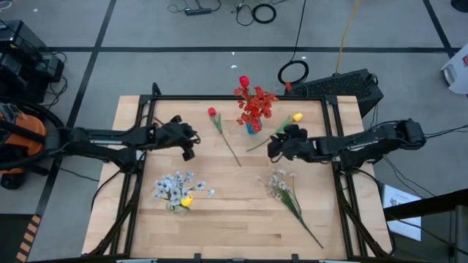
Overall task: Sort flowers into vase by color
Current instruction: Put the yellow flower into the transparent vase
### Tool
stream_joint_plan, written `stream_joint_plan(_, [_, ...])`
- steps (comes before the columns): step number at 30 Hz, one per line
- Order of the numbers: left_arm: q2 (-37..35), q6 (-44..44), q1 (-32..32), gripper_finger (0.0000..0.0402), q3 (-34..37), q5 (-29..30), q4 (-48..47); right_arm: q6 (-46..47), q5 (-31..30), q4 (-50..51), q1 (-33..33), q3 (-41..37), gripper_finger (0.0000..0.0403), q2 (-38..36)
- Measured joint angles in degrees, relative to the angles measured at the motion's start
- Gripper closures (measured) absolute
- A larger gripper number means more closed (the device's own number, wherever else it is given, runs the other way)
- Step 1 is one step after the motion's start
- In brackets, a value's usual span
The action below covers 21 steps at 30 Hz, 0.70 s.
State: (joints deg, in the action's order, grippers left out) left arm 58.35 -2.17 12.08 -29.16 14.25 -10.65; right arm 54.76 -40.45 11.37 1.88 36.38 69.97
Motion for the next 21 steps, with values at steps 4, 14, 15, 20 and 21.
stream_joint_plan(4, [-5.39, 0.22, -0.18, 0.0256, 1.7, -0.92, -0.49, 10.17, -0.2, 15.86, -3.72, 6.98, 0.0264, 4.6])
stream_joint_plan(14, [-7.34, 0.32, -0.22, 0.0256, 2.44, -1.23, -0.58, 25.15, 5.32, 21.01, -15.85, 10.16, 0.0264, 10.72])
stream_joint_plan(15, [-7.34, 0.34, -0.22, 0.0256, 2.44, -1.23, -0.59, 26.41, 6.65, 20.99, -16.62, 10.16, 0.0264, 11.26])
stream_joint_plan(20, [-7.32, 1.83, -0.22, 0.0256, 2.44, -1.28, -0.64, 29.88, 12.23, 18.02, -19.69, 10.16, 0.0264, 13.9])
stream_joint_plan(21, [-7.34, 2.09, -0.22, 0.0256, 2.44, -1.37, -0.64, 29.82, 13.71, 17.36, -20.35, 10.16, 0.0264, 14.57])
